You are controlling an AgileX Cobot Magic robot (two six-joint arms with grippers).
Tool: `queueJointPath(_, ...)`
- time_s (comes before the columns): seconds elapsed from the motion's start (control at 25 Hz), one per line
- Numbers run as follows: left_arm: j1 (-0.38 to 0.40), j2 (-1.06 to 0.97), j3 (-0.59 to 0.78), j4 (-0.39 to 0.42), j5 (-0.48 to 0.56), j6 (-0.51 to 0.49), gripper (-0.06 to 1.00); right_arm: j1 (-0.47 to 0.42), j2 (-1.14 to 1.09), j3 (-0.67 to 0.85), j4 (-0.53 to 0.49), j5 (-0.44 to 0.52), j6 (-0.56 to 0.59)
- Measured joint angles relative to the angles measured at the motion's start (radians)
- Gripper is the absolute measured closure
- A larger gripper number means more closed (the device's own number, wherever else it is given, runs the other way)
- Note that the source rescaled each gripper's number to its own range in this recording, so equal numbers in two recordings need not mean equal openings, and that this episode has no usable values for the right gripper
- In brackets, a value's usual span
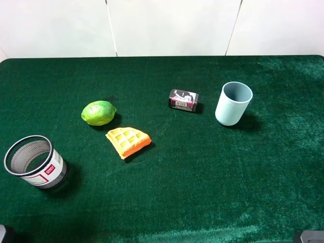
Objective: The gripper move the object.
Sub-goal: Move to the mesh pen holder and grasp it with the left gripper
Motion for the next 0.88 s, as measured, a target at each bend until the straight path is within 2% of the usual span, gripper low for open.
queueJointPath(0.52,0.000,0.285,-0.001,0.027,-0.071,-0.007,0.20,0.000,0.000,0.000,0.000,0.000,0.000)
queueJointPath(0.88,-0.024,0.414,0.064,0.030,-0.211,-0.008,0.20,0.000,0.000,0.000,0.000,0.000,0.000)
